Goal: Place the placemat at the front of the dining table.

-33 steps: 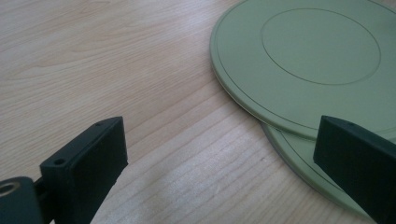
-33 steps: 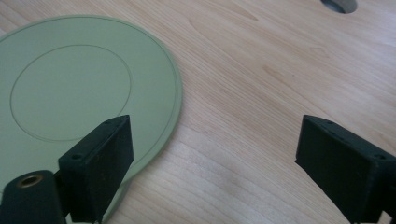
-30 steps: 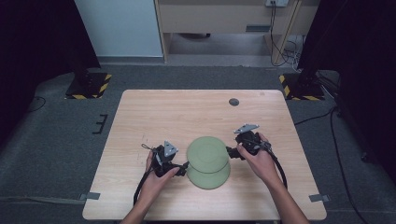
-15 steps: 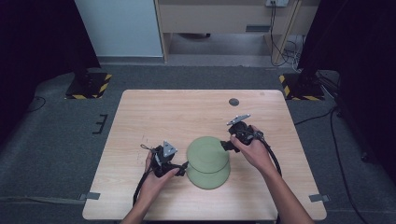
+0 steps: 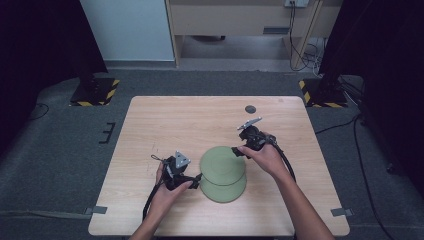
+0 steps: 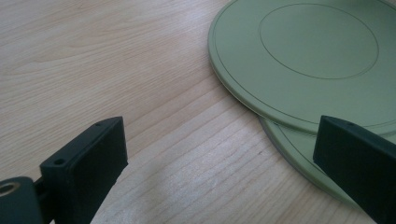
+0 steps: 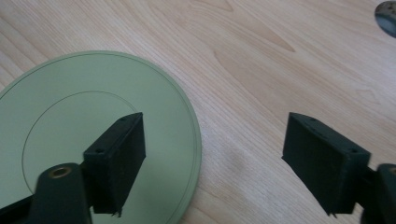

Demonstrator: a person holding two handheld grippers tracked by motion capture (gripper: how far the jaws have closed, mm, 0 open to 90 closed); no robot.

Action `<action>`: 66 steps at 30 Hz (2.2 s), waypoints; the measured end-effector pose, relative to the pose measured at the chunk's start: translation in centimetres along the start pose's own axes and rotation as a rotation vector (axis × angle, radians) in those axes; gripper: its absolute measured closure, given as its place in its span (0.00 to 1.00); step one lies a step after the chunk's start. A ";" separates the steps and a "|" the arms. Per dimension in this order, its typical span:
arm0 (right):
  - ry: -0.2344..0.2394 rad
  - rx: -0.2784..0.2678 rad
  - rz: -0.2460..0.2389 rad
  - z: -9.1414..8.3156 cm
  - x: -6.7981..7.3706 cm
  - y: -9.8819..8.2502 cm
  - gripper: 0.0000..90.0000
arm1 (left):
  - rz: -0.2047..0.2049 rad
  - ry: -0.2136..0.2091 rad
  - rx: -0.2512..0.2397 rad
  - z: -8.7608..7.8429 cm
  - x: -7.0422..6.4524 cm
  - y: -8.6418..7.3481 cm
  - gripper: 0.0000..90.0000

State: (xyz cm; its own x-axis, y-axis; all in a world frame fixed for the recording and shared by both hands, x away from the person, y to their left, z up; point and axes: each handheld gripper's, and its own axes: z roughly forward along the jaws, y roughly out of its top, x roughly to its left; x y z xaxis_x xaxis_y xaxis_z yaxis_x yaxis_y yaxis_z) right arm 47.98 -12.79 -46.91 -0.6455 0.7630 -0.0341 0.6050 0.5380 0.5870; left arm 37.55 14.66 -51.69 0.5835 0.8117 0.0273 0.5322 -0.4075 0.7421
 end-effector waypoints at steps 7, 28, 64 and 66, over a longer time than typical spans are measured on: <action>0.043 0.018 0.013 0.9 -0.1 0.0 0.35 | 0.008 0.000 0.006 0.2 -0.2 0.0 0.03; 0.201 0.059 0.060 3.0 0.0 -0.1 0.22 | 0.017 0.013 0.009 0.9 -0.9 0.2 0.03; 0.301 0.062 0.104 5.2 0.0 -0.3 0.25 | 0.003 0.004 0.023 1.8 -1.1 0.2 0.02; 0.305 0.061 0.099 5.2 0.1 -0.3 0.25 | 0.001 0.001 0.024 1.9 -1.1 0.2 0.02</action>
State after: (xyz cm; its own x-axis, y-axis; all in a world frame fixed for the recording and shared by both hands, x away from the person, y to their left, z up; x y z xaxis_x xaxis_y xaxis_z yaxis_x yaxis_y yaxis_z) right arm 50.16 -10.95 -51.32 -0.6864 0.6754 0.2698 0.6927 0.4941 0.5255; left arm 38.16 12.94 -52.85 0.5832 0.8118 0.0290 0.5459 -0.4181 0.7261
